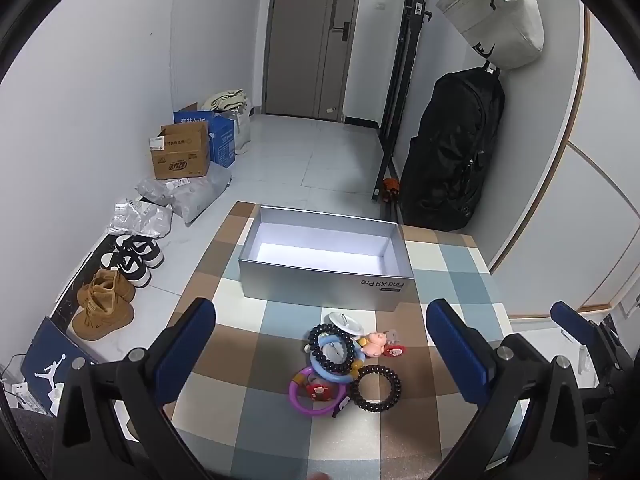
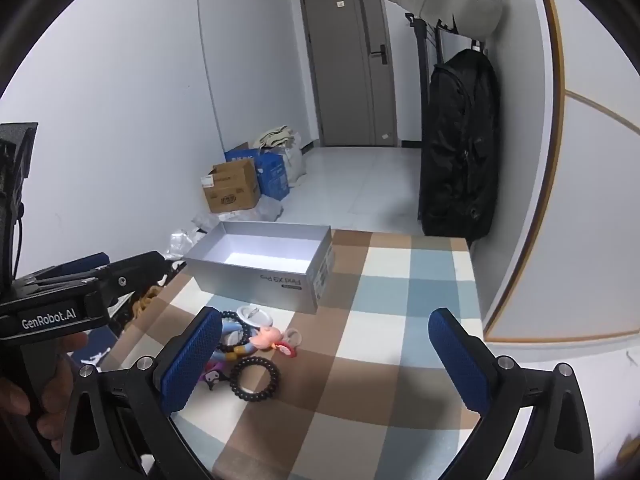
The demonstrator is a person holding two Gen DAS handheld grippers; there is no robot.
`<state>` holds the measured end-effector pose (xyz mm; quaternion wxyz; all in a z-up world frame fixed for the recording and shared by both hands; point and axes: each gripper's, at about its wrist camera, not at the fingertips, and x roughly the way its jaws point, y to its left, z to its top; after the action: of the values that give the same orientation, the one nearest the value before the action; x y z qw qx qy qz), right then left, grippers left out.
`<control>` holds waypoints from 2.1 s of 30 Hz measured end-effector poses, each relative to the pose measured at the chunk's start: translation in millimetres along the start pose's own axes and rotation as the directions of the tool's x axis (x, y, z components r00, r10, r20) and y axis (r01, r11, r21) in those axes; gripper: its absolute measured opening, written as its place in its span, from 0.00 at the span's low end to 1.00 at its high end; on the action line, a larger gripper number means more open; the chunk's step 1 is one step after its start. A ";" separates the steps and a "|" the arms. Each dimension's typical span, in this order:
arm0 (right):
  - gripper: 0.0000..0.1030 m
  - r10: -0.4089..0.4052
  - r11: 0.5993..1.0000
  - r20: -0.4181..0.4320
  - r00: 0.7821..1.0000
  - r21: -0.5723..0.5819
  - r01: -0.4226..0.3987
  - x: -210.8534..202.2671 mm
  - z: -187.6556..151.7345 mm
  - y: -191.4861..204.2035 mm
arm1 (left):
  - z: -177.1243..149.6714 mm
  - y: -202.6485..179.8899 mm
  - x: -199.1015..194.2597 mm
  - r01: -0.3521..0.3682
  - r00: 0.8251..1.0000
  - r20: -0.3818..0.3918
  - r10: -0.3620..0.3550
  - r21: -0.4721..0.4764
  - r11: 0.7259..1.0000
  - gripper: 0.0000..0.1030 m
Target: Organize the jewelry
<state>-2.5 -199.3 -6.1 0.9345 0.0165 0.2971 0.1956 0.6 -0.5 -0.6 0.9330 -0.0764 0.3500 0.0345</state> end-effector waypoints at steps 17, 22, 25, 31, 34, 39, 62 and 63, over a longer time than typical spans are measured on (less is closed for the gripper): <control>1.00 0.008 1.000 0.007 1.000 -0.002 -0.008 0.3 1.0 0.9 | -0.2 1.6 -1.0 0.022 1.000 0.017 -0.022 0.000 1.000 0.99; 1.00 0.006 1.000 0.010 1.000 -0.003 -0.006 1.3 0.0 3.1 | -1.2 -0.8 -1.3 0.027 0.999 0.019 -0.028 0.007 1.000 0.99; 1.00 0.007 1.000 0.011 1.000 0.000 -0.007 1.4 0.2 2.9 | -0.8 -1.4 -1.7 0.028 0.999 0.019 -0.029 0.008 1.000 0.99; 1.00 0.011 1.000 0.010 1.000 0.009 -0.012 2.0 0.5 1.9 | -0.5 -1.1 -2.5 0.030 0.999 0.022 -0.030 0.009 1.000 0.99; 1.00 0.012 1.000 0.009 1.000 0.009 -0.012 2.2 0.5 2.4 | -0.4 -1.4 -1.8 0.032 0.999 0.016 -0.032 0.007 0.999 0.99; 1.00 0.015 1.000 0.010 1.000 0.011 -0.016 2.0 0.6 2.3 | -0.6 -1.5 -1.6 0.040 0.999 0.009 -0.040 0.005 0.999 0.99; 1.00 0.015 1.000 0.010 1.000 0.025 -0.016 2.8 0.0 0.9 | -3.1 -4.2 -1.8 0.052 0.999 0.011 -0.052 0.015 0.999 0.99; 1.00 0.015 1.000 0.010 1.000 0.027 -0.016 2.4 0.1 0.4 | -3.2 -4.1 -1.7 0.056 0.998 0.010 -0.056 0.013 0.998 0.99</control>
<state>-0.8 -198.0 -7.3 0.9340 0.0322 0.2951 0.1988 -2.3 -5.2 -1.3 0.9359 -0.0797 0.3430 0.0066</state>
